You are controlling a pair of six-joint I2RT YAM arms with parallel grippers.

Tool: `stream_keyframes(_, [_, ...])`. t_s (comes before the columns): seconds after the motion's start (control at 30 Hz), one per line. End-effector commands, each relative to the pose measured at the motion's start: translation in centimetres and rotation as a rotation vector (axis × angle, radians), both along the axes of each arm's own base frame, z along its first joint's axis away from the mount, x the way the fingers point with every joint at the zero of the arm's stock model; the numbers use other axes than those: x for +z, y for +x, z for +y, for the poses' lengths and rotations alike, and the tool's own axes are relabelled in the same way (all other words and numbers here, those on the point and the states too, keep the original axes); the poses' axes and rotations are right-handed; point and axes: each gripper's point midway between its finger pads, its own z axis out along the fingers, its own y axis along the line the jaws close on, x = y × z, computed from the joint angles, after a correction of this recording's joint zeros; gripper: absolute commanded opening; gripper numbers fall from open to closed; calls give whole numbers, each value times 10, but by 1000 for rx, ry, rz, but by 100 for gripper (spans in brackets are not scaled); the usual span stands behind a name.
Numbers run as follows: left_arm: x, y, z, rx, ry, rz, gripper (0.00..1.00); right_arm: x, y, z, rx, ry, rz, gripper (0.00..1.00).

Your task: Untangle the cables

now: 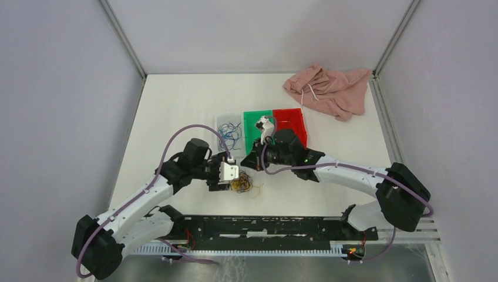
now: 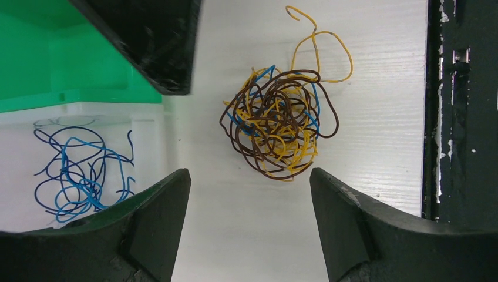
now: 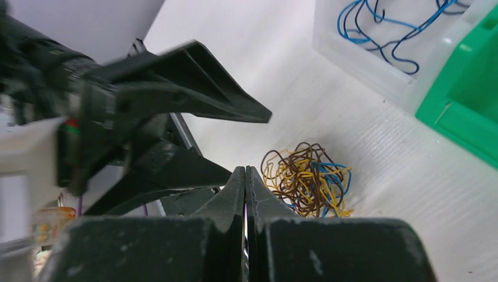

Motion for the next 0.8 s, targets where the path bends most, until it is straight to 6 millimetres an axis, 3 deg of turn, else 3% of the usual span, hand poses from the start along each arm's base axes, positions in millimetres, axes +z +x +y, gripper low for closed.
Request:
stream_keyframes(0.0, [8, 18, -15, -31, -54, -131, 81, 30, 3, -7, -19, 90, -28, 1])
stream_keyframes(0.03, [4, 16, -17, -41, -52, -117, 80, 27, 4, -11, -33, 81, -19, 3])
stream_keyframes(0.2, [-7, 15, -32, -87, -39, -91, 70, -4, 10, -39, -128, -62, 21, 34])
stream_keyframes(0.3, [-12, 15, -43, -128, -29, -91, 62, -11, 14, -53, -191, -84, 29, 41])
stream_keyframes(0.57, [-36, 22, -57, -151, 61, -63, 54, -12, 14, -83, -268, -85, 32, 42])
stream_keyframes(0.67, [-41, 24, -57, -155, 78, -68, 41, -11, 15, -90, -278, -85, 30, 41])
stream_keyframes(0.77, [-37, 22, -55, -150, 77, -63, 19, -7, 17, -94, -286, -71, 25, 39])
